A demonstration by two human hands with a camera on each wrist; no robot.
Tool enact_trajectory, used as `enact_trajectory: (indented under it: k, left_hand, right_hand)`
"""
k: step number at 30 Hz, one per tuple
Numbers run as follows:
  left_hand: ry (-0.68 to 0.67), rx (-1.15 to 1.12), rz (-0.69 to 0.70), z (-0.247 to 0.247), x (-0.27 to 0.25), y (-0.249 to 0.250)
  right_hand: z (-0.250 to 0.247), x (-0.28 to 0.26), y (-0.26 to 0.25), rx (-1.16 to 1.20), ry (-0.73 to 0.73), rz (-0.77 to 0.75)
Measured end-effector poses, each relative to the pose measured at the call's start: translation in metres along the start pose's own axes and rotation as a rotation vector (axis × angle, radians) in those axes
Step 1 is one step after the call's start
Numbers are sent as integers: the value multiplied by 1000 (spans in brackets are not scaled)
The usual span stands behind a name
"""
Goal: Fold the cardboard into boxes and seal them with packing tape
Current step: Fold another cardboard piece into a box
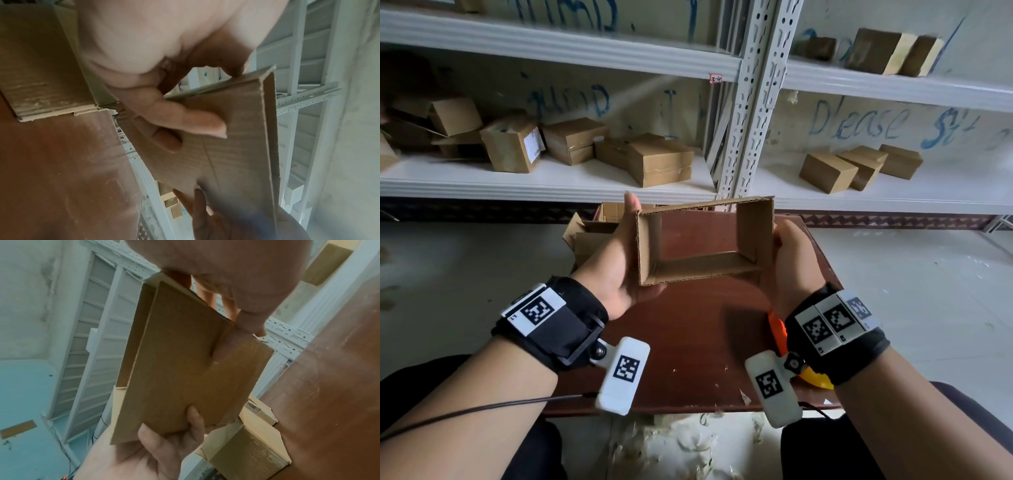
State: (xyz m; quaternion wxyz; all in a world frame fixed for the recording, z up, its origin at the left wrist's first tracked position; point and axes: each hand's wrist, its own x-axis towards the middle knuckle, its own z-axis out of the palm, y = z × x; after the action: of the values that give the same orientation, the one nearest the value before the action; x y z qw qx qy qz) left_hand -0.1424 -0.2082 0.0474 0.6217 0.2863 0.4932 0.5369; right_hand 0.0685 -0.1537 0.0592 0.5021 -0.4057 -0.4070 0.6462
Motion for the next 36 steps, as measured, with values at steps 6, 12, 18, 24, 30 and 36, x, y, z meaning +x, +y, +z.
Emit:
enact_trajectory:
  k: [6,12,18,24,30,36]
  left_hand:
    - [-75,21,148,1,-2,-6]
    - [-165,-24,211,-4,-2,-6]
    - [-198,-19,237,-6,2,-14]
    - [-135,19,273,-4,1,-17]
    - [-140,57,269,-1,-7,-15]
    - [-36,319,319,-1,-1,-38]
  right_hand:
    - [-5,-8,-5,37,-54,-22]
    - [-5,-18,-8,158,-65,-53]
    - [-9,-18,-6,231,-164,-61]
    - [-5,-21,3,149,-179,-52]
    - [-4,-20,9,70,-172,-45]
    - [3,-13,25,-216,-135,-130]
